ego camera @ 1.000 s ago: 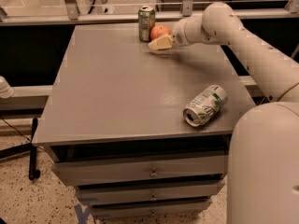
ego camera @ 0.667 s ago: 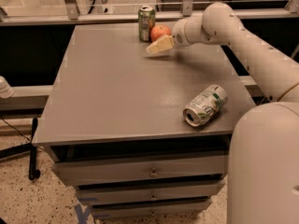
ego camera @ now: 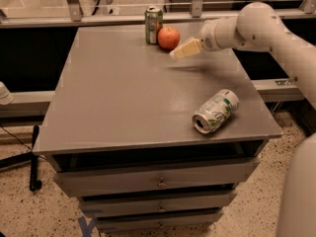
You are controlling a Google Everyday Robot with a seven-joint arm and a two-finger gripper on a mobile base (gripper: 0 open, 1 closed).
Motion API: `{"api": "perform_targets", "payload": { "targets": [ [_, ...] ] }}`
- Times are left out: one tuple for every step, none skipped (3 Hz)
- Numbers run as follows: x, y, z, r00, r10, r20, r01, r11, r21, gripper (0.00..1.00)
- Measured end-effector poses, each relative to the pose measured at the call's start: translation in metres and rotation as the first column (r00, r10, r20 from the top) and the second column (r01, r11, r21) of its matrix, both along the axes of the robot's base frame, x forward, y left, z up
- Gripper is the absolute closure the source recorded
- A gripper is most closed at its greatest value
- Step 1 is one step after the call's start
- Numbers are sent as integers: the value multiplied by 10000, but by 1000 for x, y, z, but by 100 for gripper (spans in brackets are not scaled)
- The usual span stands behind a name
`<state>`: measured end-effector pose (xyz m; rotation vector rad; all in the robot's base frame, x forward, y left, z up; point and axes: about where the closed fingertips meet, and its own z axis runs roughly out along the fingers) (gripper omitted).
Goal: Move apple near green can
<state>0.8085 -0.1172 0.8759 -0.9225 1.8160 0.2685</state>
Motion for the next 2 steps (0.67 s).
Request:
{"api": "perform_targets", "payload": {
  "targets": [
    [-38,-44,20,9985,-151,535,161,9997,-170,0],
    [-77,-86,40,9904,-542,1273,571,9982,-192,0]
  ]
}}
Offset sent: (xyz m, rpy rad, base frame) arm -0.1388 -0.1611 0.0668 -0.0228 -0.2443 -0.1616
